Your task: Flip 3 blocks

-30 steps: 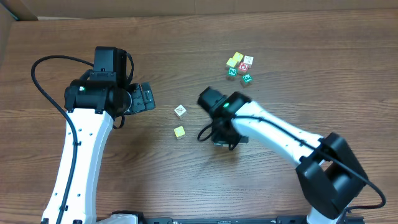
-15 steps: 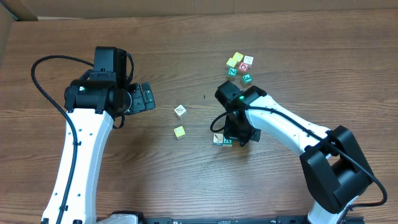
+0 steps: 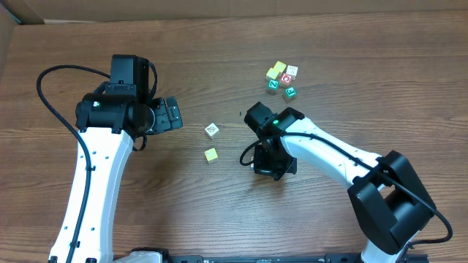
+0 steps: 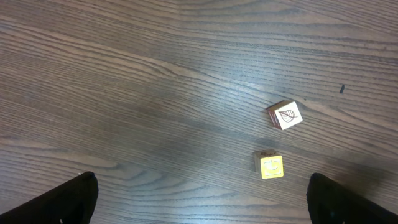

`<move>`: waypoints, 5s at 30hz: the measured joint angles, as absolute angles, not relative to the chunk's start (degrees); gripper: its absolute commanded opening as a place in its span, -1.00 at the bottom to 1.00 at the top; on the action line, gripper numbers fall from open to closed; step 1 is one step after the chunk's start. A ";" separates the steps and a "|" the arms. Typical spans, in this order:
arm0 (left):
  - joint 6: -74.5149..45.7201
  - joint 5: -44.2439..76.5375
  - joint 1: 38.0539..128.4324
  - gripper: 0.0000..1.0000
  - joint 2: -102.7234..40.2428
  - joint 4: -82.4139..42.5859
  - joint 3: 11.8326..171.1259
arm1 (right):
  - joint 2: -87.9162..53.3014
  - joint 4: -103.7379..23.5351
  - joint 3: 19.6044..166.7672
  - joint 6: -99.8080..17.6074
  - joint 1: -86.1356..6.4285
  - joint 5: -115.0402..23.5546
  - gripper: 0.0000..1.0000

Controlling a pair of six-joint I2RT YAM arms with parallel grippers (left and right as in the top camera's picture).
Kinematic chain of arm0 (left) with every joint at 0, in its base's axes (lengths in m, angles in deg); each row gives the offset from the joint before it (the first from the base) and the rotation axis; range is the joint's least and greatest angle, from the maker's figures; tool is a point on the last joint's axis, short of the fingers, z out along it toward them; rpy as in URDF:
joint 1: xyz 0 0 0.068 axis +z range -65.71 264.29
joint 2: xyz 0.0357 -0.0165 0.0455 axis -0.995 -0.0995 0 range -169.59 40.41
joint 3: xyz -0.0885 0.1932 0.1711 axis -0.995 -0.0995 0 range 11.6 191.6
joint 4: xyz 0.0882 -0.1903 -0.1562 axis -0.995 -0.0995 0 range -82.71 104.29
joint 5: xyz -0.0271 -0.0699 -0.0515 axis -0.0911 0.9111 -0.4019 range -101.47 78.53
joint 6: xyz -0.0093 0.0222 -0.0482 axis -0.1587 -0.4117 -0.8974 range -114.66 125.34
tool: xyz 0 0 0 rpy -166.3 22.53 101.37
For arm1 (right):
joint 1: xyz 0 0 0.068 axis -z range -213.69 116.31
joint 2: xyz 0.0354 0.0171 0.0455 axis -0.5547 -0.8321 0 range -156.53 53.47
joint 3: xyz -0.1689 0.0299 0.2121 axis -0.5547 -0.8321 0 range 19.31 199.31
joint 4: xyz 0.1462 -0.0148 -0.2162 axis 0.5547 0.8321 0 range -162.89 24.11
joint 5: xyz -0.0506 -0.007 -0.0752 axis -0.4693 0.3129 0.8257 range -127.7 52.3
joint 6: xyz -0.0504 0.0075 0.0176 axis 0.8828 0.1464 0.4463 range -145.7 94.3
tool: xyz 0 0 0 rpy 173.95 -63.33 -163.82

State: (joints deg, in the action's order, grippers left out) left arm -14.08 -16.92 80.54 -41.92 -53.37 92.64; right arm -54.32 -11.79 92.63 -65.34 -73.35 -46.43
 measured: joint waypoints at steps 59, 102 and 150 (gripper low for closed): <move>-14.08 -16.92 80.54 1.00 -41.92 -53.37 92.64 | -54.32 -13.69 92.34 -70.28 -78.42 -39.11 -0.91; -14.08 -16.92 80.54 1.00 -41.92 -53.37 92.64 | -54.32 -13.60 92.37 -70.72 -78.42 -38.78 -0.91; -14.08 -16.92 80.54 1.00 -41.92 -53.37 92.64 | -54.32 -15.70 90.44 -72.01 -80.23 -35.72 -0.90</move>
